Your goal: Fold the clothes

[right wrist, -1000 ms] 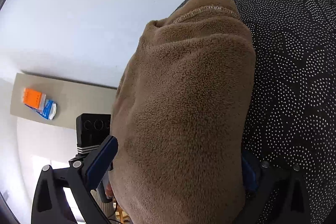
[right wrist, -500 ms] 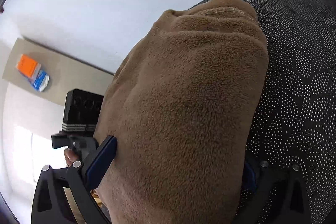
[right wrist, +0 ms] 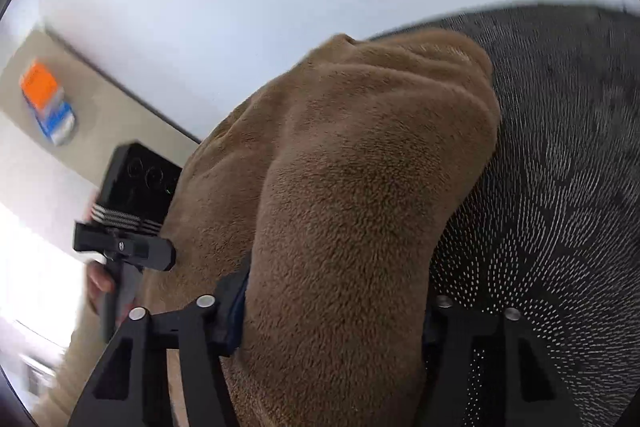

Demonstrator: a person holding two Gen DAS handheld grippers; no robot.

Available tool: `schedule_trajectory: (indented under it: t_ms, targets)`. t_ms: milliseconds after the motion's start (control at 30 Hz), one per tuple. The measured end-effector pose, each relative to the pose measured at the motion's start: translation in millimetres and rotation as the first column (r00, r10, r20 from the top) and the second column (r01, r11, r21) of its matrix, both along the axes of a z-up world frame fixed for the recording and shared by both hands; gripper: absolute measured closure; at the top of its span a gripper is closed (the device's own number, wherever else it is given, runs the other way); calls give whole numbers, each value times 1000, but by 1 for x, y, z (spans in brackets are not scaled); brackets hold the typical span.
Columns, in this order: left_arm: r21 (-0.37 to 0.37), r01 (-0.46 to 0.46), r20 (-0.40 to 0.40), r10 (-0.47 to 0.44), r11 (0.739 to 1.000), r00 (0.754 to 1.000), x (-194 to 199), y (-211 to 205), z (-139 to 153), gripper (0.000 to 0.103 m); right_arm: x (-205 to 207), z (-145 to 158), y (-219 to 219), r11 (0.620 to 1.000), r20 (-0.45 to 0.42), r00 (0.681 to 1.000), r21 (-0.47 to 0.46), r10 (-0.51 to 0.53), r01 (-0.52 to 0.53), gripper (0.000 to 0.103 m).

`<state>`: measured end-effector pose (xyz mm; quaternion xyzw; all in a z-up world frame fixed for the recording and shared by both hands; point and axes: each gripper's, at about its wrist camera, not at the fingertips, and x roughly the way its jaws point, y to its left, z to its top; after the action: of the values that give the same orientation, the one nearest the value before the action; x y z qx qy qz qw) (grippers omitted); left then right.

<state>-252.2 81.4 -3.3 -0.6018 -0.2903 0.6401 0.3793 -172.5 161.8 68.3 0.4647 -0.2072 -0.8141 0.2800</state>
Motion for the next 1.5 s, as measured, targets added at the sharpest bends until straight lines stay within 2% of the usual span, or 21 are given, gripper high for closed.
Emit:
schedule_trajectory:
  t_ms: [100, 233, 367, 600, 767, 867, 1133, 1300, 1400, 1500]
  targets:
    - [-41, -20, -41, 18, 999, 999, 4, 4, 4, 1, 11, 12, -10, 998, -63, 998, 56, -5, 9, 47]
    - [-119, -51, -101, 39, 992, 994, 11, 6, 11, 14, 23, 19, -11, 998, -93, 995, 49, -21, 26, 49]
    - [-65, -76, -112, 68, 995, 991, 16, 0, 16, 25, 36, 23, 14, 999, -98, 994, 18, -39, 40, 49]
    - [-15, -53, -131, 51, 998, 990, 32, 14, 40, 28, 51, 40, 51, 997, -145, 987, -29, -69, 65, 49]
    - [-9, 11, -137, -12, 1000, 991, 50, 51, 59, 28, 70, 52, 81, 994, -175, 979, -30, -105, 101, 49]
    - [-2, 56, -138, -56, 998, 989, 65, 81, 68, 28, 98, 61, 108, 991, -191, 972, -20, -133, 132, 49]
    - [38, 203, -149, -195, 979, 969, 115, 191, 88, 28, 172, 83, 213, 965, -231, 941, 23, -248, 260, 49]
    - [38, 276, -162, -267, 960, 950, 142, 260, 85, 28, 220, 79, 275, 938, -234, 917, 43, -324, 343, 49]
    - [29, 289, -172, -280, 957, 945, 148, 256, 96, 28, 238, 69, 304, 927, -230, 907, 49, -353, 373, 49]
    - [8, 288, -170, -283, 958, 944, 147, 267, 89, 28, 243, 54, 317, 919, -216, 903, 52, -371, 390, 49]
